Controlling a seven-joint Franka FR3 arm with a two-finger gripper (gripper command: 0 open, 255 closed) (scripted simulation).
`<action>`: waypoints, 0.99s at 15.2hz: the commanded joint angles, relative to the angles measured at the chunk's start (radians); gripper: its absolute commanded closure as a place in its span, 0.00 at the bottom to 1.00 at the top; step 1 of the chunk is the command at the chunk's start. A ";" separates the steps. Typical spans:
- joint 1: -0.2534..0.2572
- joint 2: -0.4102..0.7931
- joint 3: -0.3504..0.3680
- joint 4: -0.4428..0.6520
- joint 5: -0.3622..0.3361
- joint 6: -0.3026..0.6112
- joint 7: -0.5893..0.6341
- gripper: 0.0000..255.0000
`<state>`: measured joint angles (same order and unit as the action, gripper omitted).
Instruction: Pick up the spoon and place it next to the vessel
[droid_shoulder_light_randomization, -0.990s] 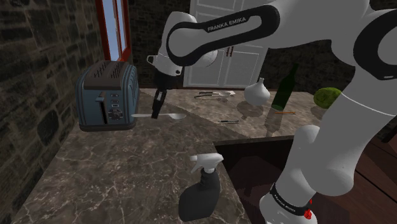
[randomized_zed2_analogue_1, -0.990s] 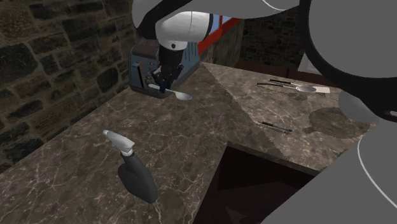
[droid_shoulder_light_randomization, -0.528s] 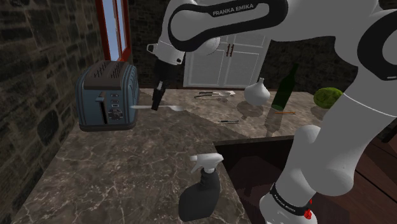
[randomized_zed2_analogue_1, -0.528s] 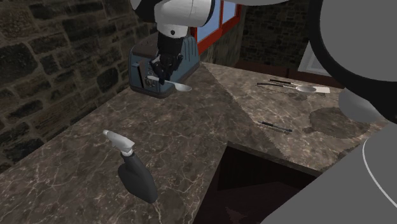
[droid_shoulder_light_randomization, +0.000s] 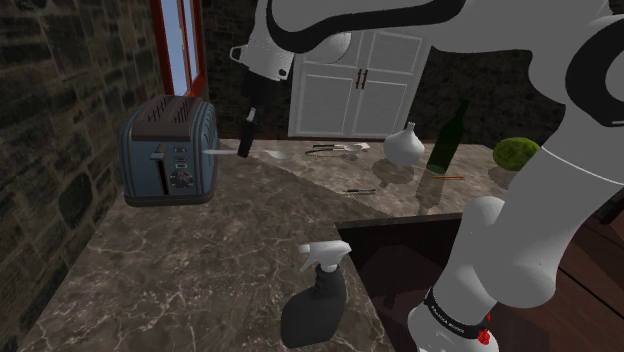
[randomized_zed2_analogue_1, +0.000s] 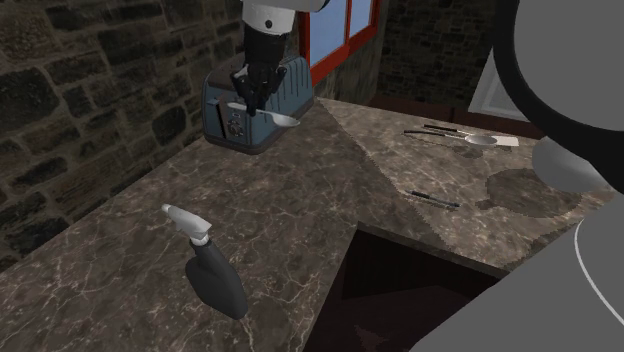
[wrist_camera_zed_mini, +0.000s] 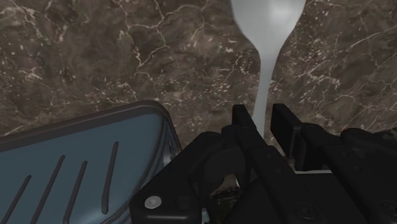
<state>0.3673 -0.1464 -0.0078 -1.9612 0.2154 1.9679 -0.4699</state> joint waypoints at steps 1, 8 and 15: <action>-0.001 0.001 -0.001 0.030 -0.002 -0.029 0.005 1.00; -0.011 -0.017 -0.014 0.087 -0.007 -0.107 -0.001 1.00; -0.071 -0.146 -0.106 -0.035 -0.017 -0.143 -0.144 1.00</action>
<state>0.3054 -0.2727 -0.0991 -1.9759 0.2008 1.8288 -0.5907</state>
